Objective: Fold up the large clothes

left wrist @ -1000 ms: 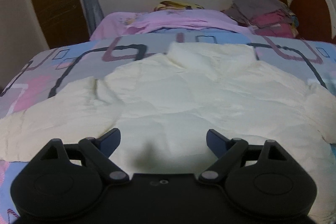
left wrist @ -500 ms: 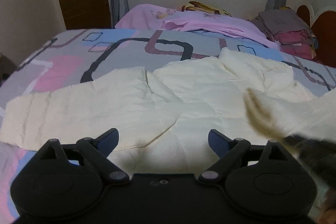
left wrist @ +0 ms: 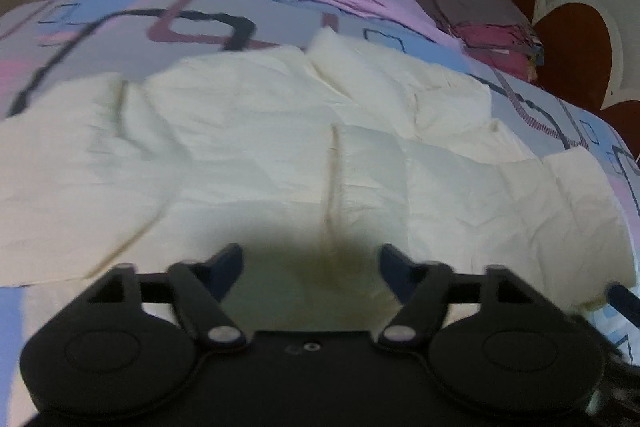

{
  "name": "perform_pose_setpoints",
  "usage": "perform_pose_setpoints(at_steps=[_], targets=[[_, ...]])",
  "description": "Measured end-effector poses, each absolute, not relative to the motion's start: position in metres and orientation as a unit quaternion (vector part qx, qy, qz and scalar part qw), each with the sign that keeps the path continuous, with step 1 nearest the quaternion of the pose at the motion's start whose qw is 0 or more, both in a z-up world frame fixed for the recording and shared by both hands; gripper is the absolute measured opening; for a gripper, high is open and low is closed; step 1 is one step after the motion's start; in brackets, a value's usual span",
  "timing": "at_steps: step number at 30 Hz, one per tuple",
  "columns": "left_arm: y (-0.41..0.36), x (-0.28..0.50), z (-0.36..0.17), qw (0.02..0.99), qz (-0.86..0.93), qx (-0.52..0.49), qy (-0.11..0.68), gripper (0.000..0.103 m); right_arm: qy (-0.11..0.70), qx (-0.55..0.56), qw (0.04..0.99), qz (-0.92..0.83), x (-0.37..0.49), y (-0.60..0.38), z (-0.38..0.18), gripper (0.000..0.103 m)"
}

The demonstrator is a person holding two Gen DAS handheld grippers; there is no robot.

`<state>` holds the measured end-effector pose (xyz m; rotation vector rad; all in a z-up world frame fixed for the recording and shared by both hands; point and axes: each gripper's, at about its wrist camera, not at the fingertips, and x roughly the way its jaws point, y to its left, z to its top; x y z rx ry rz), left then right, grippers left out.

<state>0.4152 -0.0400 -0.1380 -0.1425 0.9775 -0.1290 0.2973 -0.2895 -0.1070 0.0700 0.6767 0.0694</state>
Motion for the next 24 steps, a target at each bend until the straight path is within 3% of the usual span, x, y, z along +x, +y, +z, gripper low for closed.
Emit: perform_pose_setpoints(at_steps=[2,4,8,9,11,18,19,20,24], targets=[[-0.048,0.422,-0.148,0.877,-0.067,-0.067,0.472,0.049,0.339,0.036,0.940,-0.001,0.292,-0.311,-0.112,0.092],[-0.052,0.423,-0.154,0.876,-0.076,-0.075,0.471,0.023,0.346,0.045,0.937,-0.028,0.286,-0.331,-0.116,0.092],[-0.058,0.419,-0.153,0.883,-0.069,-0.062,0.460,0.008,0.355,0.039,0.932,-0.063,0.289,-0.354,-0.128,0.091],[-0.056,0.418,-0.150,0.884,-0.069,-0.068,0.458,0.006,0.362,0.035,0.929,-0.068,0.293,-0.358,-0.133,0.081],[-0.048,0.417,-0.139,0.888,-0.062,-0.083,0.447,0.004,0.377,0.045,0.922,-0.074,0.301,-0.366,-0.141,0.061],[-0.011,0.407,-0.108,0.912,-0.025,-0.074,0.402,0.004,0.380,0.060,0.920,-0.070,0.313,-0.367,-0.148,0.060],[-0.006,0.406,-0.109,0.913,-0.019,-0.065,0.403,0.004,0.380,0.062,0.921,-0.065,0.312,-0.365,-0.147,0.055],[-0.002,0.406,-0.113,0.910,-0.014,-0.063,0.408,0.004,0.382,0.066,0.920,-0.059,0.317,-0.364,-0.148,0.040],[-0.002,0.408,-0.140,0.902,0.003,-0.037,0.430,0.004,0.399,0.064,0.912,-0.077,0.317,-0.367,-0.163,0.020]])
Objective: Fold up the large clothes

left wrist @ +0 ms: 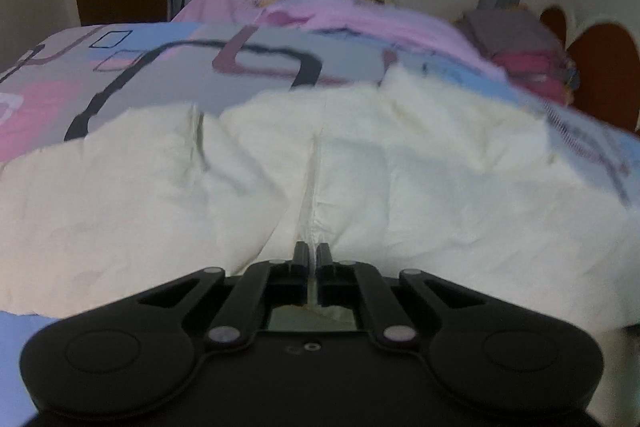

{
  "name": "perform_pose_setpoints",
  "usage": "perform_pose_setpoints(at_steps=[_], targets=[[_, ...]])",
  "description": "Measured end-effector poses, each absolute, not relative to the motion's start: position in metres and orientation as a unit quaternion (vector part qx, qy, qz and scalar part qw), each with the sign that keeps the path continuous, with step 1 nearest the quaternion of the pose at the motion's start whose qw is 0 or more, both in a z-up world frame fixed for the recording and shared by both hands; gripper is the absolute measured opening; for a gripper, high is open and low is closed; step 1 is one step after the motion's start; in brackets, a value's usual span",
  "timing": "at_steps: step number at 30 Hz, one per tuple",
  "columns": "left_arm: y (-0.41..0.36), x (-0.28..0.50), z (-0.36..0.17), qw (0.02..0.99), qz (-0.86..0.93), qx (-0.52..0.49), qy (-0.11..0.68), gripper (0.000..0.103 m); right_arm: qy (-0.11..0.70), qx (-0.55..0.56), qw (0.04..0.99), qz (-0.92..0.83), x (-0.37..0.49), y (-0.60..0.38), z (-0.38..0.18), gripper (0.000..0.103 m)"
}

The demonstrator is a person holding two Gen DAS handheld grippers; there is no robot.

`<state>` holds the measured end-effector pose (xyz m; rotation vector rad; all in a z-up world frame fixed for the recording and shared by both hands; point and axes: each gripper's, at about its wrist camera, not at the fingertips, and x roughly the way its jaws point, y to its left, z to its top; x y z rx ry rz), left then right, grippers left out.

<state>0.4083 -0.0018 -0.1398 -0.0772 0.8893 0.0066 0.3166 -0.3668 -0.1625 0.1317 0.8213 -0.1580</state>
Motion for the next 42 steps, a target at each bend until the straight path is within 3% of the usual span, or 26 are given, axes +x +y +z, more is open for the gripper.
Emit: perform_pose_setpoints(at_steps=[5,7,8,10,13,17,24,29,36,42], targets=[[-0.013,0.405,-0.151,0.902,0.007,0.018,0.431,0.008,0.401,0.082,0.909,-0.072,0.308,-0.382,-0.152,0.020],[-0.011,0.399,-0.142,0.907,0.012,0.018,0.420,0.028,0.390,0.084,0.914,-0.075,0.296,-0.387,-0.139,0.020],[-0.009,0.395,-0.135,0.911,0.016,0.014,0.412,0.032,0.382,0.083,0.917,-0.078,0.291,-0.389,-0.133,0.020],[-0.006,0.389,-0.124,0.918,0.021,0.006,0.396,0.054,0.364,0.080,0.925,-0.081,0.287,-0.392,-0.119,0.021],[-0.015,0.386,-0.110,0.929,0.014,0.007,0.369,0.062,0.341,0.078,0.934,-0.072,0.301,-0.392,-0.104,0.022],[-0.040,0.401,-0.110,0.930,-0.011,0.012,0.367,0.064,0.325,0.077,0.941,-0.055,0.334,-0.381,-0.099,0.048],[-0.064,0.436,-0.141,0.915,-0.002,0.024,0.403,0.064,0.339,0.071,0.937,-0.042,0.400,-0.361,-0.120,0.048],[-0.056,0.446,-0.163,0.901,0.009,0.018,0.434,0.075,0.358,0.033,0.932,-0.042,0.421,-0.351,-0.150,0.048],[-0.058,0.449,-0.168,0.899,-0.002,0.026,0.437,0.077,0.368,0.045,0.928,-0.040,0.423,-0.370,-0.177,0.048],[-0.057,0.451,-0.168,0.897,-0.002,0.023,0.441,0.077,0.354,0.041,0.934,-0.028,0.410,-0.362,-0.143,0.048]])
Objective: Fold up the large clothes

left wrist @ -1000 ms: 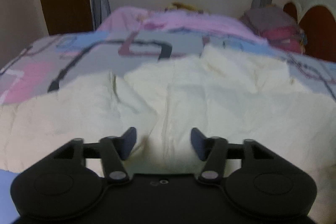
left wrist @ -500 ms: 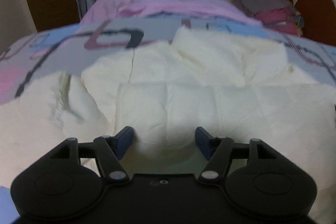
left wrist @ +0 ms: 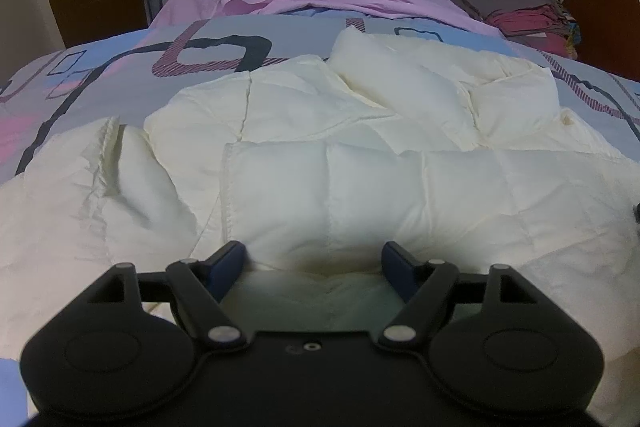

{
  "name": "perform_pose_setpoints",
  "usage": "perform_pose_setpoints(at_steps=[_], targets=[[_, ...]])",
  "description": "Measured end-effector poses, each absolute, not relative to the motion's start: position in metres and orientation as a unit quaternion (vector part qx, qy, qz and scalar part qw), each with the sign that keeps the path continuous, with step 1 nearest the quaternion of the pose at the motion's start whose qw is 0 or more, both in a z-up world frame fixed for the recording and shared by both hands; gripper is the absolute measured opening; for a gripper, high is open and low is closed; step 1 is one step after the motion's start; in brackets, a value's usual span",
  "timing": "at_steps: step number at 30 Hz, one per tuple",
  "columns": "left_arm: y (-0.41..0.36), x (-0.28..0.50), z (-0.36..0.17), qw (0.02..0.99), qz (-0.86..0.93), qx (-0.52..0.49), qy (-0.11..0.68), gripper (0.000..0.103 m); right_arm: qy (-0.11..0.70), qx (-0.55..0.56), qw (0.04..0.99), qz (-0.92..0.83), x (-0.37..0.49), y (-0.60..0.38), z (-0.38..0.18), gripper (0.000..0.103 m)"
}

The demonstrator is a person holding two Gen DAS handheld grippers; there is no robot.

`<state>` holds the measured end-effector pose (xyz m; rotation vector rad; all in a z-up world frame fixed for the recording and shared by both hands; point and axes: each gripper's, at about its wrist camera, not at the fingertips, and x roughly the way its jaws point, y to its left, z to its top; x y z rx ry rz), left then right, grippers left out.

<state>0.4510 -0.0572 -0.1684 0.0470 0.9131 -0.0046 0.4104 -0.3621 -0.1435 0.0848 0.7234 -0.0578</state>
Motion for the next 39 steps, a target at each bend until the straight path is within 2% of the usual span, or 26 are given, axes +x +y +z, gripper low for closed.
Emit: perform_pose_setpoints(at_steps=[4,10,11,13,14,15,25,29,31,35,37,38,39], targets=[[-0.057,0.450,-0.168,0.897,-0.002,0.025,0.441,0.077,0.349,0.037,0.936,-0.008,0.388,-0.347,-0.133,0.048],[-0.060,0.449,-0.169,0.898,-0.002,0.034,0.438,0.077,0.381,0.012,0.925,-0.010,0.383,-0.339,-0.165,0.048],[-0.060,0.449,-0.170,0.899,-0.002,0.036,0.437,0.077,0.383,0.007,0.924,-0.010,0.384,-0.337,-0.165,0.051],[-0.061,0.449,-0.170,0.899,-0.001,0.038,0.436,0.077,0.392,-0.003,0.920,-0.006,0.387,-0.332,-0.165,0.070],[-0.061,0.449,-0.170,0.899,0.000,0.039,0.437,0.077,0.400,0.000,0.917,0.002,0.389,-0.332,-0.165,0.091],[-0.061,0.449,-0.170,0.899,0.001,0.039,0.437,0.077,0.411,0.004,0.911,0.015,0.392,-0.330,-0.166,0.103],[-0.063,0.448,-0.168,0.897,0.003,0.044,0.440,0.077,0.431,0.019,0.901,0.031,0.399,-0.336,-0.166,0.103],[-0.061,0.446,-0.164,0.896,0.004,0.041,0.442,0.077,0.377,0.024,0.926,0.010,0.394,-0.331,-0.145,0.103],[-0.057,0.442,-0.159,0.896,0.009,0.033,0.442,0.073,0.368,0.010,0.930,0.016,0.398,-0.317,-0.137,0.103],[-0.048,0.432,-0.147,0.897,0.014,0.018,0.441,0.073,0.358,0.010,0.933,0.014,0.399,-0.296,-0.139,0.103],[-0.042,0.428,-0.142,0.897,0.015,0.016,0.441,0.074,0.382,0.008,0.924,0.009,0.406,-0.291,-0.153,0.098],[-0.038,0.425,-0.140,0.897,0.017,0.013,0.442,0.074,0.404,0.011,0.915,0.011,0.410,-0.291,-0.164,0.088],[-0.035,0.422,-0.137,0.896,0.019,0.010,0.443,0.074,0.405,0.020,0.914,0.009,0.411,-0.294,-0.169,0.088]])
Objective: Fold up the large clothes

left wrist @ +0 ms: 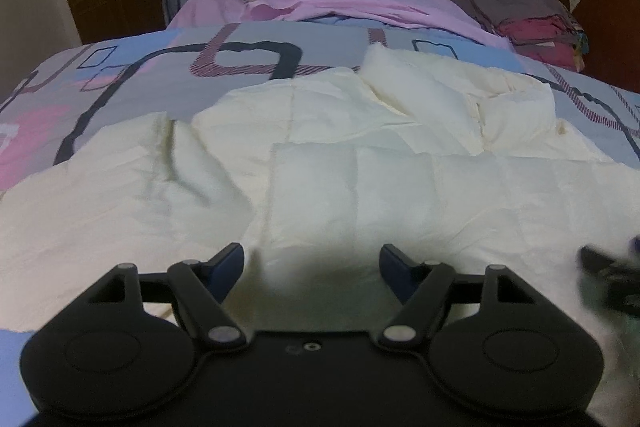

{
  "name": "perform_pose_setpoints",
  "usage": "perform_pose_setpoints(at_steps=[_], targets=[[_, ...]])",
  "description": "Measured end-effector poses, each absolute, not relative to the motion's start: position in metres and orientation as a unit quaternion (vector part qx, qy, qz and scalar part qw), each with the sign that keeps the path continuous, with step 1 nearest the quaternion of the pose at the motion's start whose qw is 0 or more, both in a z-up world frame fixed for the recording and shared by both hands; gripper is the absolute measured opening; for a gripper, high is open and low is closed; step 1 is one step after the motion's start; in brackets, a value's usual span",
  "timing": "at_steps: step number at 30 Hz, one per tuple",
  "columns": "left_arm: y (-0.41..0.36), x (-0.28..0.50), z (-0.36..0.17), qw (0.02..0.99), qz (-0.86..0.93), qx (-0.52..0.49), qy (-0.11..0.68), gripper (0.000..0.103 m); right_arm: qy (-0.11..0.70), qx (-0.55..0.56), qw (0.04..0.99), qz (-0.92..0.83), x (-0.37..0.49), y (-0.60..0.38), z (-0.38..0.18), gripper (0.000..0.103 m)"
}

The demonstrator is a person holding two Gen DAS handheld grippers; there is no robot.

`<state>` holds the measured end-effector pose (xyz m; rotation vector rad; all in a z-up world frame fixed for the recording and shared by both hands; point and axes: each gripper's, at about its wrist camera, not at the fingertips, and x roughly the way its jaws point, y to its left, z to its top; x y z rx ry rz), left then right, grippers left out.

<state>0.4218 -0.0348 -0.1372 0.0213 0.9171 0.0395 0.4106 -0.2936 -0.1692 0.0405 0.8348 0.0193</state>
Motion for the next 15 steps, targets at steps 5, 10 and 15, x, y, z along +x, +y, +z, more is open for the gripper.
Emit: perform_pose_setpoints(at_steps=[5,10,15], targets=[[0.000,0.401,-0.120,0.900,0.034,-0.011,0.434,0.075,0.384,0.041,0.922,0.023,0.401,-0.286,-0.149,0.088],[0.056,0.377,-0.106,0.898,0.075,-0.050,0.430,0.078,0.366,0.040,0.928,0.053,0.392,-0.253,-0.128,0.088],[0.126,0.346,-0.103,0.888,0.137,-0.075,0.433,0.080,0.365,0.037,0.927,0.084,0.388,-0.211,-0.120,0.088]])
